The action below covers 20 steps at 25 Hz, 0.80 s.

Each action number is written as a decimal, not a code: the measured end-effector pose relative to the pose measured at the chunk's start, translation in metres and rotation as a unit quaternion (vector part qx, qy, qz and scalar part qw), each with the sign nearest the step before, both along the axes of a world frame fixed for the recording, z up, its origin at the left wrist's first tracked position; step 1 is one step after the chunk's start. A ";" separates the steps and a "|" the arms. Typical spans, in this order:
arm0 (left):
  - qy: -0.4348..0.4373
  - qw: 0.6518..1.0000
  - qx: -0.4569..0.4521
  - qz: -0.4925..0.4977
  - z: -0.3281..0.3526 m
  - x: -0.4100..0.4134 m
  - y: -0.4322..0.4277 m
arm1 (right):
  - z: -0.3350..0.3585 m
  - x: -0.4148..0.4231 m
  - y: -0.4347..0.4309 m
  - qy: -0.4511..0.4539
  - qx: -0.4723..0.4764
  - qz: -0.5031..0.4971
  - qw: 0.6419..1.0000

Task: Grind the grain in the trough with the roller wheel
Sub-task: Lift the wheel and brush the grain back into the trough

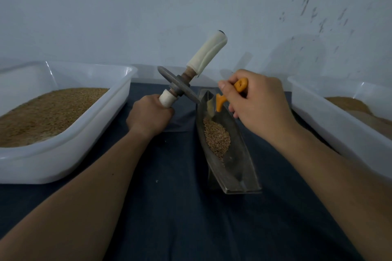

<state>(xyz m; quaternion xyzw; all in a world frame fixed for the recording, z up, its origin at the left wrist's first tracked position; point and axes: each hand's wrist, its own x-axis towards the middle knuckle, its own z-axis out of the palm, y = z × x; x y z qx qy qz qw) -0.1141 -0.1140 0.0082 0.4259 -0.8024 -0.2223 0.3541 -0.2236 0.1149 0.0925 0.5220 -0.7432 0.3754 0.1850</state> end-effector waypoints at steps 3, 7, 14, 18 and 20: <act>0.004 1.000 0.002 0.000 0.000 -0.001 0.000 | -0.006 -0.007 0.001 0.004 0.020 -0.005 1.000; 0.002 1.000 -0.001 -0.003 0.000 0.000 0.000 | -0.001 -0.007 0.002 0.006 -0.023 0.010 1.000; 0.005 1.000 -0.005 0.000 -0.001 0.000 0.001 | -0.006 -0.002 0.003 0.011 -0.010 0.016 1.000; 0.006 1.000 -0.005 0.002 -0.001 0.000 0.000 | -0.009 -0.008 0.016 -0.030 -0.028 0.039 0.998; 0.004 1.000 -0.006 -0.001 -0.001 0.000 0.001 | -0.010 -0.009 0.027 -0.055 -0.047 0.057 0.996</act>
